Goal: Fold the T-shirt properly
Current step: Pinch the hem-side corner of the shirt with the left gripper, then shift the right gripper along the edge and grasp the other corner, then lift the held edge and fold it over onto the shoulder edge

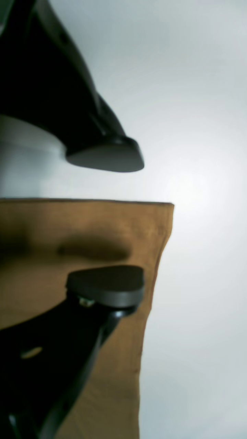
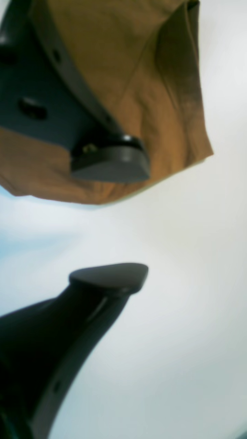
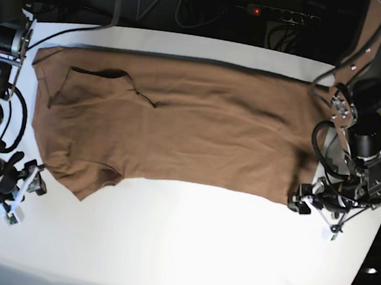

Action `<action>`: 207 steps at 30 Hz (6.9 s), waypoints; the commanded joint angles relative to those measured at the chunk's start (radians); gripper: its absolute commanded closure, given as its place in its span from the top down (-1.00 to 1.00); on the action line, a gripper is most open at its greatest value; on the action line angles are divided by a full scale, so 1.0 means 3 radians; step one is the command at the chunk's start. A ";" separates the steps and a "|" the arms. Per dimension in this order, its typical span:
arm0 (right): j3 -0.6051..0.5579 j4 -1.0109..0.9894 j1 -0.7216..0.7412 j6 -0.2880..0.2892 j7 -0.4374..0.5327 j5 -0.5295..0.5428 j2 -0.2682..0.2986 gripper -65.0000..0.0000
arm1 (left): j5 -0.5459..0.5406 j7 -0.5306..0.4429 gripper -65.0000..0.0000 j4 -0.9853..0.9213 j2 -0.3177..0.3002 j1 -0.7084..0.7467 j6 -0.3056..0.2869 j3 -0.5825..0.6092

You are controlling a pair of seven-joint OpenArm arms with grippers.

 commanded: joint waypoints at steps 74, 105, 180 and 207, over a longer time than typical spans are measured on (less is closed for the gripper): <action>0.0017 0.0047 -0.0026 -0.0009 0.0077 0.0045 0.0067 0.15 | -0.0831 0.0677 -0.92 0.0574 0.0075 0.0098 -0.0022 -0.0239; -0.0541 -0.1227 0.0557 -0.0009 0.0834 0.0045 -0.0056 0.17 | -0.1547 0.1245 -0.92 0.1597 0.0070 0.0701 -0.0022 -0.0203; -0.0664 -0.1989 -0.0169 -0.0015 0.3228 0.0060 0.0149 -0.98 | -0.1910 0.1209 -0.92 0.2129 0.0080 0.1289 -0.0022 -0.0100; 0.0334 0.1489 -0.2143 -0.0020 0.2410 -0.0753 0.0118 -0.98 | -0.1951 0.1250 -0.92 0.2748 0.0213 0.1704 -0.0022 -0.0100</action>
